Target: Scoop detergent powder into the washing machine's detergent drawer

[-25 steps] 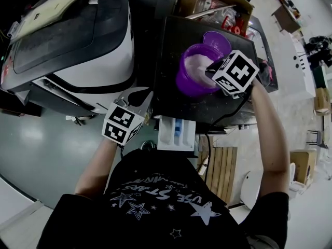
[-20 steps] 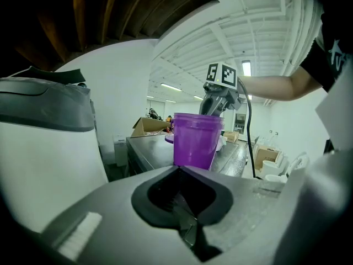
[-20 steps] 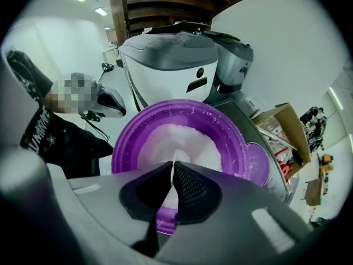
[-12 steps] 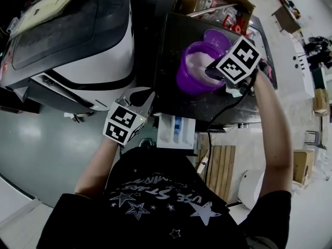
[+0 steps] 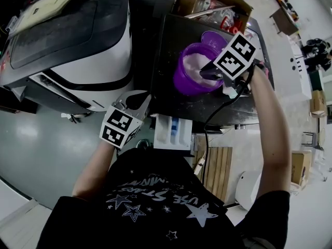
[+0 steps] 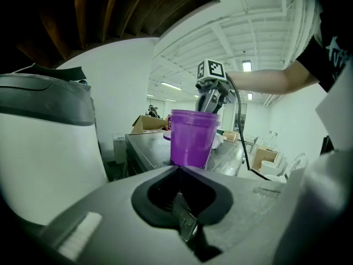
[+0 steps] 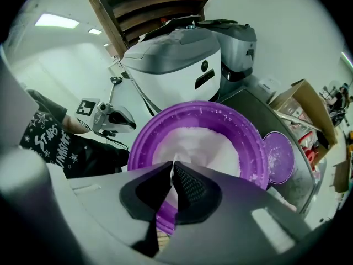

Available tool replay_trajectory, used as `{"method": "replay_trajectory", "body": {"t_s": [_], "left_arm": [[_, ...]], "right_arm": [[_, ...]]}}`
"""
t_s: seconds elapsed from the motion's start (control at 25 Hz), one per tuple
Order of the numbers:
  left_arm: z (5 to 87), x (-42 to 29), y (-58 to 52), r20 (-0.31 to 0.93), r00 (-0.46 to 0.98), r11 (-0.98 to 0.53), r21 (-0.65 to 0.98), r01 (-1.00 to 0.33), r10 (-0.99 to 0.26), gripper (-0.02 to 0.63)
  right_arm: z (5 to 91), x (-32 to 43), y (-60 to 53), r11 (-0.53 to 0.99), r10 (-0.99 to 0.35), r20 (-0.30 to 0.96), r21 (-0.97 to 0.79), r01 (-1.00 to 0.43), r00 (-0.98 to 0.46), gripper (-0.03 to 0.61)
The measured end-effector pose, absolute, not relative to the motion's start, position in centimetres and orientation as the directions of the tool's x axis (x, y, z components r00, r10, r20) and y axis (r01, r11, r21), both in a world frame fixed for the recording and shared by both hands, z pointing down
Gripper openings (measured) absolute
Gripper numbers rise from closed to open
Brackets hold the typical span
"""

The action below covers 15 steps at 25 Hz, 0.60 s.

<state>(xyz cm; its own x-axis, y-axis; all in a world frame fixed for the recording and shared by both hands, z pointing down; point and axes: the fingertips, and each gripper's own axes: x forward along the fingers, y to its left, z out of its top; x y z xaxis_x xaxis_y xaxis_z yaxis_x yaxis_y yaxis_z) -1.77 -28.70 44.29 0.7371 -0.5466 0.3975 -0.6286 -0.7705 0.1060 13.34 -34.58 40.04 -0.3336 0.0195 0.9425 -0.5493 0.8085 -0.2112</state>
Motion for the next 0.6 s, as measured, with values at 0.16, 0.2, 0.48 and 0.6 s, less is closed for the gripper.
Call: {"method": "replay_trajectory", "body": {"t_s": [0.16, 0.2, 0.48, 0.6], "left_arm": [[44.3, -1.6, -28.6, 0.397, 0.742, -0.775, 0.109, -0.623, -0.541, 0.0], [44.4, -1.6, -28.6, 0.397, 0.743, -0.776, 0.109, -0.621, -0.539, 0.0], [44.5, -1.6, -28.3, 0.403, 0.746, -0.784, 0.102, -0.613, -0.531, 0.0], [44.6, -1.7, -28.2, 0.406, 0.745, -0.786, 0.095, -0.611, -0.53, 0.0]], "right_arm": [[40.0, 13.2, -34.4, 0.804, 0.03, 0.941, -0.224, -0.551, -0.338, 0.035], [39.9, 13.1, -34.4, 0.798, 0.036, 0.937, -0.237, -0.554, -0.348, 0.035], [39.1, 11.9, -33.9, 0.77, 0.092, 0.899, -0.337, -0.542, -0.428, 0.037], [39.1, 12.0, -34.1, 0.75, 0.099, 0.891, -0.359, -0.555, -0.443, 0.037]]}}
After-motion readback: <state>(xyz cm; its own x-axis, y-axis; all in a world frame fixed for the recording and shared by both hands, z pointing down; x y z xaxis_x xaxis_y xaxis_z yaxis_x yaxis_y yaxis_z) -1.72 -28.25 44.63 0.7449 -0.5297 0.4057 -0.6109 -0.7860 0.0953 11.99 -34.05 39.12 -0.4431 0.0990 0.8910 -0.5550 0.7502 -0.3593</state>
